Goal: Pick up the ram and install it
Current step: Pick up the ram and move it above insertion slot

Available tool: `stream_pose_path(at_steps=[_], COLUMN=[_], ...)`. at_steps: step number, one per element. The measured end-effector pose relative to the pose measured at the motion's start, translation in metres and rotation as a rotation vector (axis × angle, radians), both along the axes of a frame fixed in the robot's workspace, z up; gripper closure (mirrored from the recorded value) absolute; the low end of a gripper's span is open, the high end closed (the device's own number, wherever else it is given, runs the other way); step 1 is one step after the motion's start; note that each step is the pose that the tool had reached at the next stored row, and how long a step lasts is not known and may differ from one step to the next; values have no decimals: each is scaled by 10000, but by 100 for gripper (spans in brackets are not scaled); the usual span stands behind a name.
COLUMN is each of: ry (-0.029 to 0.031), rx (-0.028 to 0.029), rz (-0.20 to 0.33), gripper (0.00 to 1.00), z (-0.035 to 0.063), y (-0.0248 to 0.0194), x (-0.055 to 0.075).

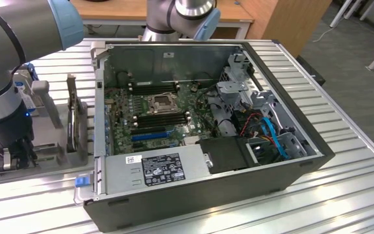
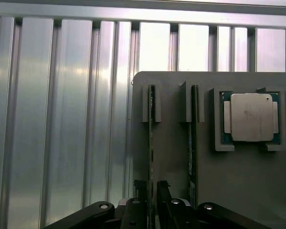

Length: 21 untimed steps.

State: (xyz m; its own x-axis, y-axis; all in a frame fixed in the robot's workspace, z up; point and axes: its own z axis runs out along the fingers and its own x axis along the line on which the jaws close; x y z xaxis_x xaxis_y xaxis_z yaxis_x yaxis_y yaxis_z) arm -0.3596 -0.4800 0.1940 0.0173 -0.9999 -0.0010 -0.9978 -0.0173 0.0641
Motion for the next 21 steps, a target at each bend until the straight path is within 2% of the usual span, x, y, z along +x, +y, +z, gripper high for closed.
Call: stream_pose_path(at_steps=[5, 6, 7, 9, 21], ry=[0, 0, 0, 0, -1], rx=[-1, 0, 0, 0, 0], rz=[0, 0, 0, 0, 0], gripper=[76, 78, 84, 87, 87], z=[0, 0, 0, 0, 4], y=[0, 0, 0, 0, 0], x=[0, 0, 0, 0, 0])
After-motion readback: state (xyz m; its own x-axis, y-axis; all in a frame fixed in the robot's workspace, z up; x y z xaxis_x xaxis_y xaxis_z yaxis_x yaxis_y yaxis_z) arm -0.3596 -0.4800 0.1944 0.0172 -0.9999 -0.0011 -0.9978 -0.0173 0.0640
